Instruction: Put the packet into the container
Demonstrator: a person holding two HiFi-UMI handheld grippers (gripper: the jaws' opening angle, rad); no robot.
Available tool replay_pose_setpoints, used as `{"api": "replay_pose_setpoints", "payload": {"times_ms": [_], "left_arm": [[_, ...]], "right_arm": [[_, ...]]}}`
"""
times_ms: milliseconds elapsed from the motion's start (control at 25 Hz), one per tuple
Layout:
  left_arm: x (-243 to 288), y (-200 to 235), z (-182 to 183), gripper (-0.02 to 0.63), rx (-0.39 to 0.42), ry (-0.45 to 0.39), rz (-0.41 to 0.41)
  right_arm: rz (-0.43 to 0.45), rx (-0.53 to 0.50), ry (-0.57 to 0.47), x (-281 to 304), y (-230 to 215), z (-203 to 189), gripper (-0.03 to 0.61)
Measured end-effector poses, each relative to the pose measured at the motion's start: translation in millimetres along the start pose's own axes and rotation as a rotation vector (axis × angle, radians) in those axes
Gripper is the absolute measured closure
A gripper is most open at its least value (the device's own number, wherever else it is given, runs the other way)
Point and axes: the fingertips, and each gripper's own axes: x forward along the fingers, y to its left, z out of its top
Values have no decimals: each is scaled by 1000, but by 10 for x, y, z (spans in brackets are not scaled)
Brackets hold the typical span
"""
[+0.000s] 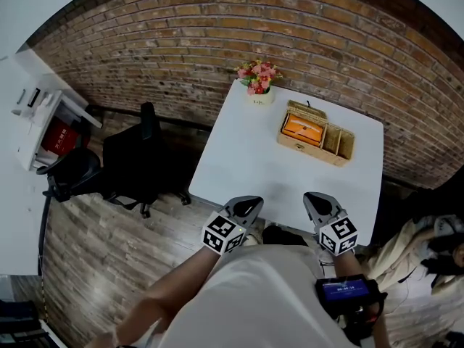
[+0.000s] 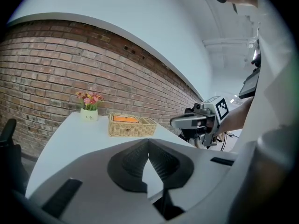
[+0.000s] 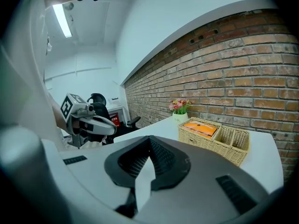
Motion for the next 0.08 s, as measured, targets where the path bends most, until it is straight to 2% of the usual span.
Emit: {"api": "replay_pose_setpoints", "payload": {"times_ms": [80], "left_arm": [[4,29,-3,603,-3,2,2]], "right_arm": [[2,-2,4,26,-13,9,568]]}}
